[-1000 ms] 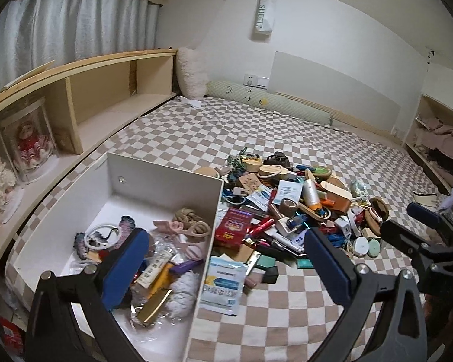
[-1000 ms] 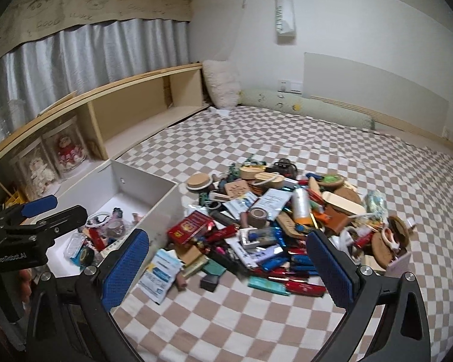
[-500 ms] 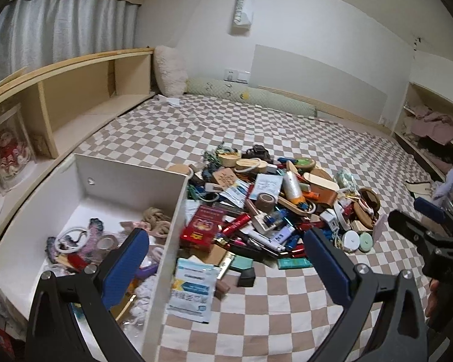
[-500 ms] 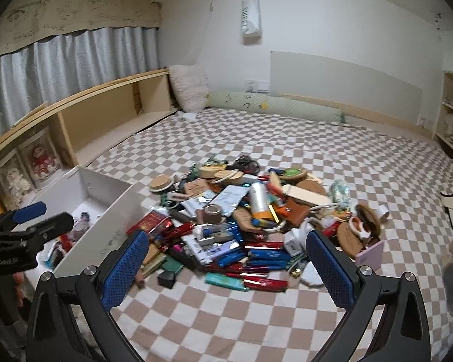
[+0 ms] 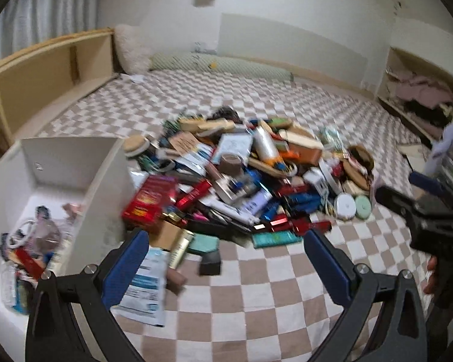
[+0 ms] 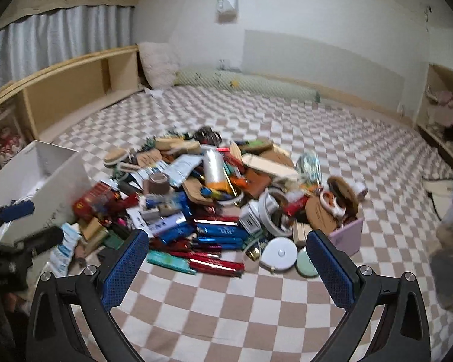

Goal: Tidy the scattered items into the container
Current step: 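Withdraw both grippers from the white box back toward the scattered items, then grasp the small black square block with the left gripper while the right gripper reaches toward the red case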

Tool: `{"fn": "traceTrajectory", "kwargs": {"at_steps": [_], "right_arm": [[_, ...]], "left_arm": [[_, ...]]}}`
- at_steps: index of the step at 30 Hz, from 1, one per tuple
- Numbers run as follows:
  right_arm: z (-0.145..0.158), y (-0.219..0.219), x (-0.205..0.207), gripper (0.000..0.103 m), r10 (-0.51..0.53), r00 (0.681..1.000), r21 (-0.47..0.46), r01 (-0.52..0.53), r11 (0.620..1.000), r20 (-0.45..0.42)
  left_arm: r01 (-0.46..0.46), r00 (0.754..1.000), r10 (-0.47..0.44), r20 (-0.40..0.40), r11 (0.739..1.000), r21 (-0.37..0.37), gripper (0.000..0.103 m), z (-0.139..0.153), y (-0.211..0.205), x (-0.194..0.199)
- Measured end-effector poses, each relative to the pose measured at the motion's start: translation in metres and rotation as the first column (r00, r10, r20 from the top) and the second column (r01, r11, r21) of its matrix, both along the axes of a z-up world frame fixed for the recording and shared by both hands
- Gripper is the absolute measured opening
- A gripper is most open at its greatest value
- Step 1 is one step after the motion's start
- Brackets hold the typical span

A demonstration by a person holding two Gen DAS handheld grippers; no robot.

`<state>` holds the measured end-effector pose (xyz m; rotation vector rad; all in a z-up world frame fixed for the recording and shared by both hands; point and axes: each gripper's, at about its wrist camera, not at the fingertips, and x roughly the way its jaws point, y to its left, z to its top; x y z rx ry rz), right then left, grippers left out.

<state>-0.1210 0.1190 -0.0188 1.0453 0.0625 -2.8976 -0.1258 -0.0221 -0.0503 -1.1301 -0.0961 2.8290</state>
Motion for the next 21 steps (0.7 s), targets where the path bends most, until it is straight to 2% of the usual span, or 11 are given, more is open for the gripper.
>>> {"fn": "traceTrajectory", "kwargs": {"at_steps": [7,12,16,18,21], "right_arm": [[-0.037,0.016,-0.019,0.103,-0.011,0.998,-0.053,0.014,0.999,0.057],[-0.063,0.022,-0.026,0.103,-0.033,0.995,-0.063,0.039,0.997,0.091],[-0.082,0.032,-0.031,0.103,-0.052,0.99,-0.073,0.062,0.995,0.134],[-0.089,0.037,-0.032,0.103,-0.062,0.986,-0.078,0.075,0.994,0.157],[-0.097,0.046,-0.033,0.103,-0.079,0.98,-0.078,0.095,0.992,0.18]], "left_arm": [[0.046,0.996,-0.047,0.074,0.999,0.019,0.098,-0.038,0.018,-0.018],[0.003,0.994,-0.004,0.109,1.0,0.009,0.098,-0.06,0.013,-0.031],[-0.024,0.988,0.019,0.152,0.999,0.033,0.097,-0.079,0.005,-0.038],[-0.022,0.984,0.013,0.18,0.998,0.052,0.087,-0.089,0.003,-0.04],[-0.024,0.975,0.007,0.22,0.997,0.076,0.08,-0.102,0.002,-0.043]]}}
